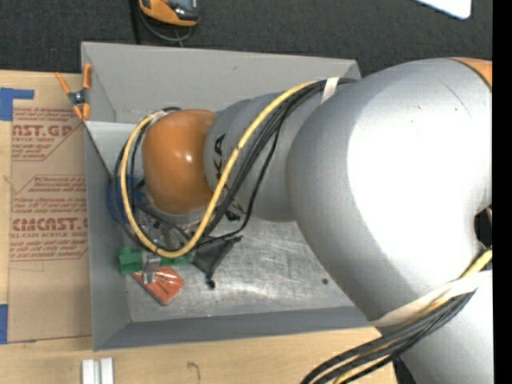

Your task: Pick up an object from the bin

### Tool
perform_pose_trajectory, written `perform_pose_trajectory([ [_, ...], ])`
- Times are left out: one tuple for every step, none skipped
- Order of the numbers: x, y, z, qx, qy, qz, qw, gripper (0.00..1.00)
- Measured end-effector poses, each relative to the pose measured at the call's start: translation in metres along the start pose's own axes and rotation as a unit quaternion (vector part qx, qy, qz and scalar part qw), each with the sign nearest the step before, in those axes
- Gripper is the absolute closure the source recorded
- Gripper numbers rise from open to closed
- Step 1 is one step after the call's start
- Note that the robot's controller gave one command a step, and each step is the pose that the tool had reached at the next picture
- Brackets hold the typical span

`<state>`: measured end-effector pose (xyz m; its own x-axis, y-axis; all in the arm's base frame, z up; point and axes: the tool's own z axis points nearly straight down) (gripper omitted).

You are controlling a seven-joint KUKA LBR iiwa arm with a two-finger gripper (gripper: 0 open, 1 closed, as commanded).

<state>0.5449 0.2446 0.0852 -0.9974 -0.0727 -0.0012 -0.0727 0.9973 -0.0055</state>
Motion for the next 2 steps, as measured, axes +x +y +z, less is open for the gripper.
perform_pose_trajectory([
  [0.0, 0.0, 0.0, 0.0, 0.0, 0.0, 1.0, 1.0],
  [0.031, -0.004, -0.042, -0.002, 0.0029, -0.022, 0.9998, 1.0],
])
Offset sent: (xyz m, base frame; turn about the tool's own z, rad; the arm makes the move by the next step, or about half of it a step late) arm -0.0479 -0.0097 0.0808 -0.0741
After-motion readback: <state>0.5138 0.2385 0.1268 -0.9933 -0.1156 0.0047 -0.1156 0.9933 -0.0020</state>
